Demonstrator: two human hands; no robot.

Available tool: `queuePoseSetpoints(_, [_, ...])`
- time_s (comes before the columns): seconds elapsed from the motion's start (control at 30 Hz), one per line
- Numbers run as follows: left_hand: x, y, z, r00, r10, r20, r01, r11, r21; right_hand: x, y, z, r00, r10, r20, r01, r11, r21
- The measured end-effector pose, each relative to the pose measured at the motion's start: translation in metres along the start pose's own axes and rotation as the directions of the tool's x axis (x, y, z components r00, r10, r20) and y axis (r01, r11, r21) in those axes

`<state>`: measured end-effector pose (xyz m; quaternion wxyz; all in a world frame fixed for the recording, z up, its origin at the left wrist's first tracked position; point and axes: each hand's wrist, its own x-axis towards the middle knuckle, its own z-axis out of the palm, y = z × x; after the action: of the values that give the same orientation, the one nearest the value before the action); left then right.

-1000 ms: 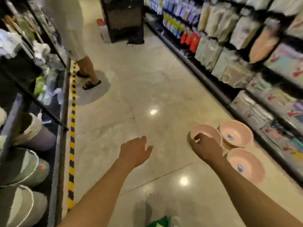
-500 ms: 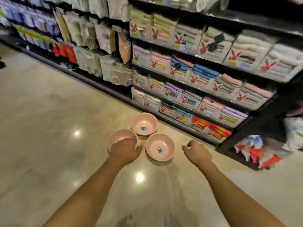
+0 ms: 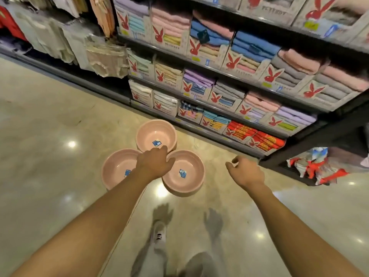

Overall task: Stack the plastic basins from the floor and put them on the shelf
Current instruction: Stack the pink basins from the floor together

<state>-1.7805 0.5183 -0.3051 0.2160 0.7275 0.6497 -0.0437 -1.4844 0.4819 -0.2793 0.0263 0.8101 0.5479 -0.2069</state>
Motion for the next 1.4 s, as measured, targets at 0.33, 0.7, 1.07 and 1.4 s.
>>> queuePoseSetpoints(0.33, [0.191, -0.089, 0.279, 0.966, -0.229, 0.122, 0.237, 0.970, -0.054, 0.213, 0.055, 0.248, 0.995, 0.003, 0.097, 0.005, 0.997, -0.078])
queuePoseSetpoints(0.7, [0.332, -0.166, 0.499, 0.944, -0.330, -0.018, 0.326, 0.939, -0.110, 0.381, 0.130, 0.497, 0.998, 0.033, 0.055, -0.025, 0.989, -0.146])
queuePoseSetpoints(1.07, [0.323, -0.153, 0.525, 0.945, -0.326, 0.021, 0.312, 0.882, -0.353, 0.378, 0.129, 0.526, 0.999, 0.014, 0.033, -0.014, 1.000, -0.017])
queuePoseSetpoints(1.4, [0.359, -0.152, 0.428, 0.927, -0.270, -0.260, 0.145, 0.898, -0.415, 0.403, 0.074, 0.428, 0.990, -0.066, -0.124, 0.071, 0.997, 0.036])
